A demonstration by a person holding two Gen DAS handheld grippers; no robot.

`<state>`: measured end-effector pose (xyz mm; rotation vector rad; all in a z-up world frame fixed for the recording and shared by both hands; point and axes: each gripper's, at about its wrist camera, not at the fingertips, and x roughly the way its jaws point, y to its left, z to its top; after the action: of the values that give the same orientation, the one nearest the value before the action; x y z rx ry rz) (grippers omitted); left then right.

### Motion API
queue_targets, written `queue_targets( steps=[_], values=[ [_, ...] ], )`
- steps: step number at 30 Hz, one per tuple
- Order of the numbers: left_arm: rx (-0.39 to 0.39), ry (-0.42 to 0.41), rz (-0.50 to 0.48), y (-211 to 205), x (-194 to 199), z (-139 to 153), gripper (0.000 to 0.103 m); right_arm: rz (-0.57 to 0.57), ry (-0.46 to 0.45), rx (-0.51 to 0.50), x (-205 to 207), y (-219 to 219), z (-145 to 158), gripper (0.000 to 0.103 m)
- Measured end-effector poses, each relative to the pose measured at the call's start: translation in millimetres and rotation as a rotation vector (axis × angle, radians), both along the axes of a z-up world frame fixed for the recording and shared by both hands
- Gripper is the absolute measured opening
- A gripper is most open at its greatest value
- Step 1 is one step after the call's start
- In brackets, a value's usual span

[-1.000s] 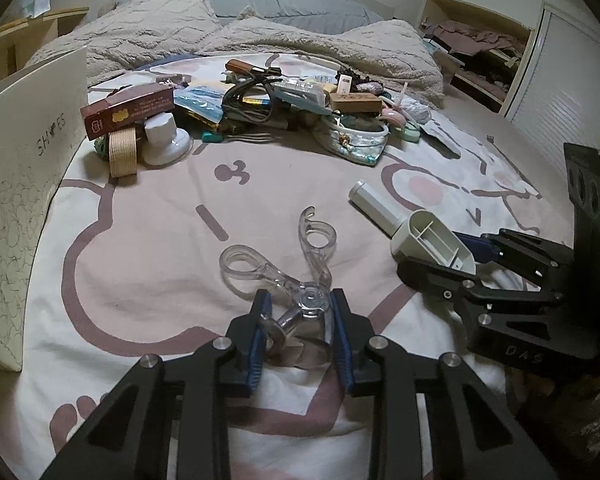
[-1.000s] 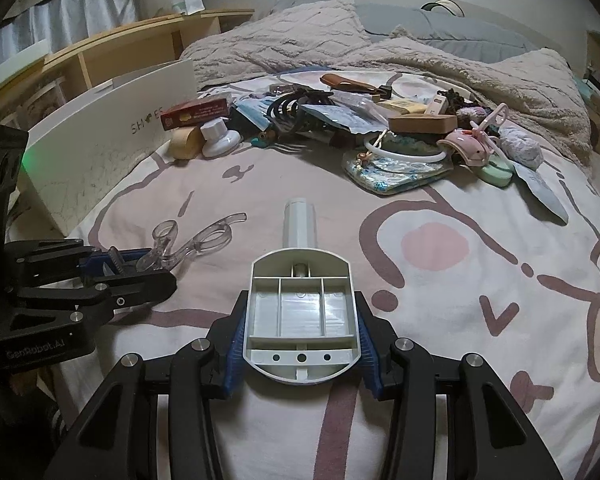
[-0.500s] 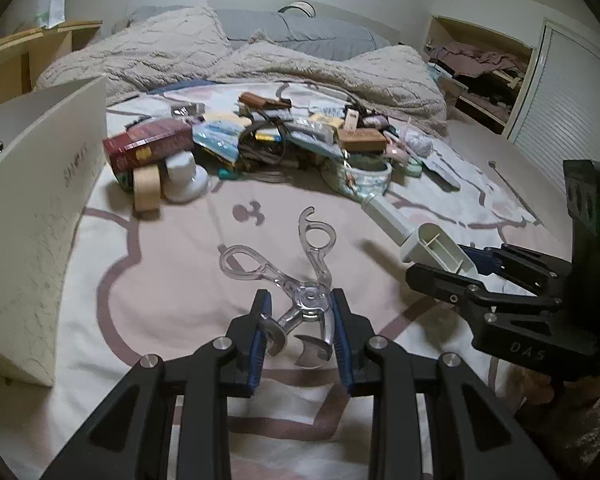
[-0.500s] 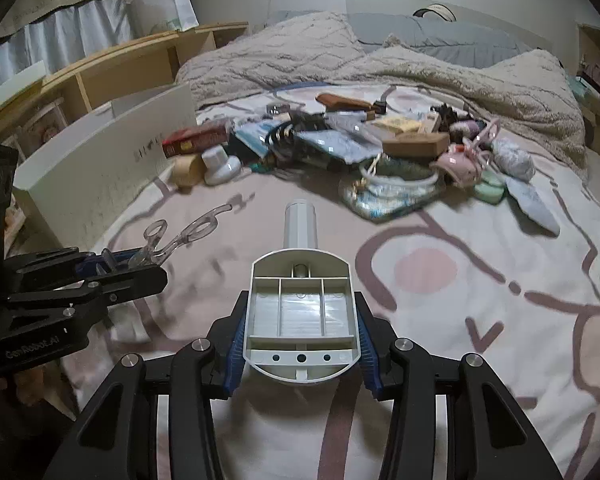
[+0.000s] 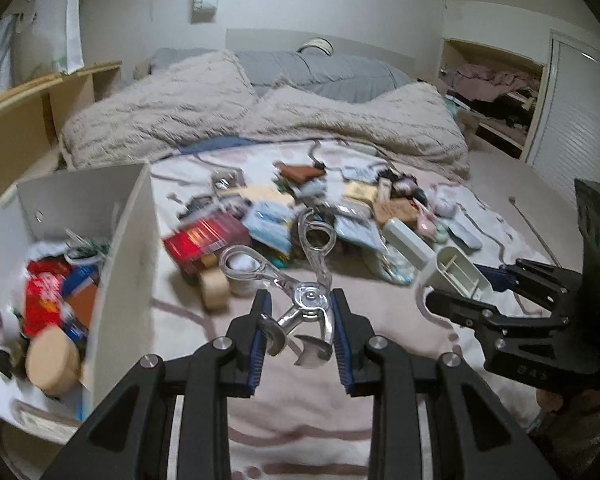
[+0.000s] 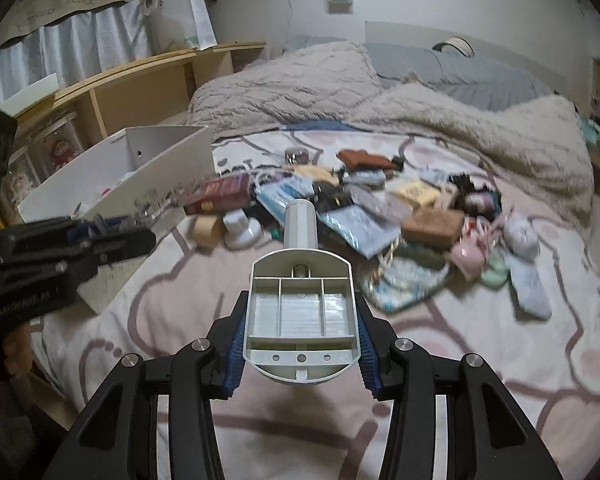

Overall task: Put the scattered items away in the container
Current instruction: 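Carry the soap dish and scissors with both tools over the white box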

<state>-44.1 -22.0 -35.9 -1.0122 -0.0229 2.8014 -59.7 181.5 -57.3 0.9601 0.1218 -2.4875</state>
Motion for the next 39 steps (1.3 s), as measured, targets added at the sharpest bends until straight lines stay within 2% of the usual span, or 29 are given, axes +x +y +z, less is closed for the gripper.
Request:
queue_targets(
  steps=[11, 22, 33, 39],
  values=[
    [-0.017, 0.07, 0.102, -61.1, -9.3, 32.0, 0.029, 0.078, 0.035, -0.024, -23.7, -49.2, 35.4, 0.047],
    [-0.02, 0.057, 0.271, -143.9, 3.2, 41.8, 0.029, 0.212, 0.035, -0.034, -35.8, -118.4, 55.7, 0.047],
    [0.002, 0.023, 0.36, -199.4, 9.5, 28.4, 0.029, 0.323, 0.02, -0.038, -44.5, -185.1, 63.6, 0.047],
    [0.004, -0.036, 0.399, -220.7, 8.5, 12.8, 0.029, 0.372, -0.003, -0.027, -47.2, -214.3, 61.6, 0.047]
  ],
)
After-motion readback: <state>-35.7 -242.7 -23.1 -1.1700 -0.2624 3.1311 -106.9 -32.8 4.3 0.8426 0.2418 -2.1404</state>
